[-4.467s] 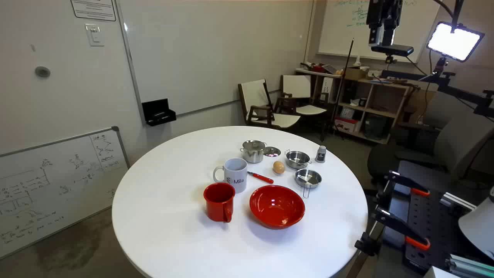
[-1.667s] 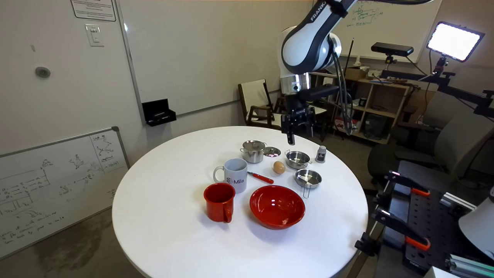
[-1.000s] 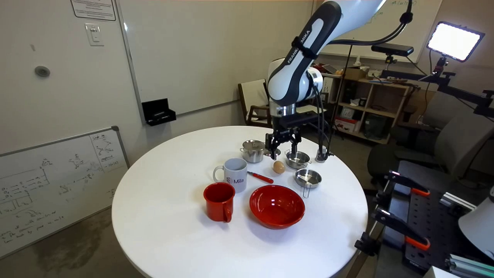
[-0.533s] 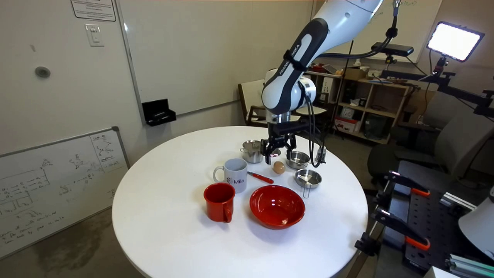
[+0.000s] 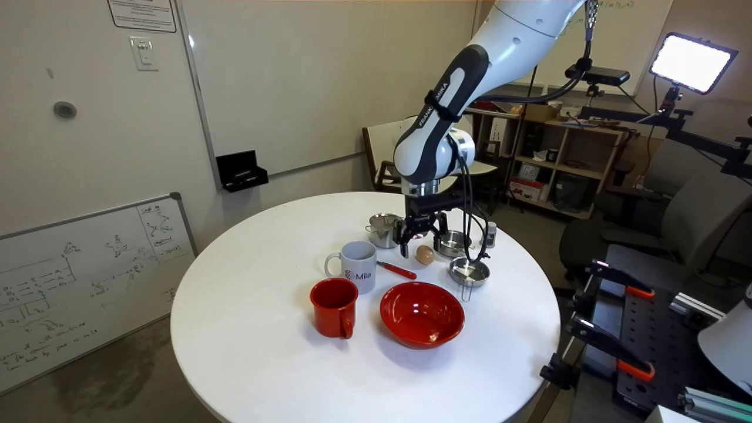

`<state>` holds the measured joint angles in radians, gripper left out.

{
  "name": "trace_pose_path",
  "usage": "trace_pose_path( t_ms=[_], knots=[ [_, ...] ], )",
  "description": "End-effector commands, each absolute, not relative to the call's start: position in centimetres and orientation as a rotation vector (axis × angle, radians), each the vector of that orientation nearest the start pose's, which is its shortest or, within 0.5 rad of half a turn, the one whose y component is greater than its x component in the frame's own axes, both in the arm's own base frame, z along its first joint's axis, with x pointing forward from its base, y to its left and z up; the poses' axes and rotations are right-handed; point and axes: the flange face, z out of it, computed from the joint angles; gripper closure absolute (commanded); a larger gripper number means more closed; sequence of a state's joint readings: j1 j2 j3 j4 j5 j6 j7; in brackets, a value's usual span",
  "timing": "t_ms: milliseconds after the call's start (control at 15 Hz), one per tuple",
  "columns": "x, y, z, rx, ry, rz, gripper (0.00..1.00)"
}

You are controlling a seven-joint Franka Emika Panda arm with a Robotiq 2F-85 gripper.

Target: Place the egg inside the red bowl

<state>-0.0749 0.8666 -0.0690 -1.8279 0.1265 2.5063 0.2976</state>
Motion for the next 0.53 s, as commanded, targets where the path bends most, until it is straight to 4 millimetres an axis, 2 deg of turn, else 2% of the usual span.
trace_pose_path(
  t_ms=[0,133,200,267,333,467],
  knots=[
    [60.23,-8.53,3.55,-3.017,0.871,0.27,0.0],
    [60.1,-8.7,3.49,-3.017,0.883,0.27,0.0],
    [60.1,-8.73,3.5,-3.017,0.892,0.268,0.1],
    [60.07,-8.78,3.48,-3.017,0.897,0.267,0.26],
    [60.06,-8.85,3.43,-3.017,0.904,0.268,0.33],
    [60.0,-8.95,3.42,-3.016,0.919,0.267,0.4]
  ],
)
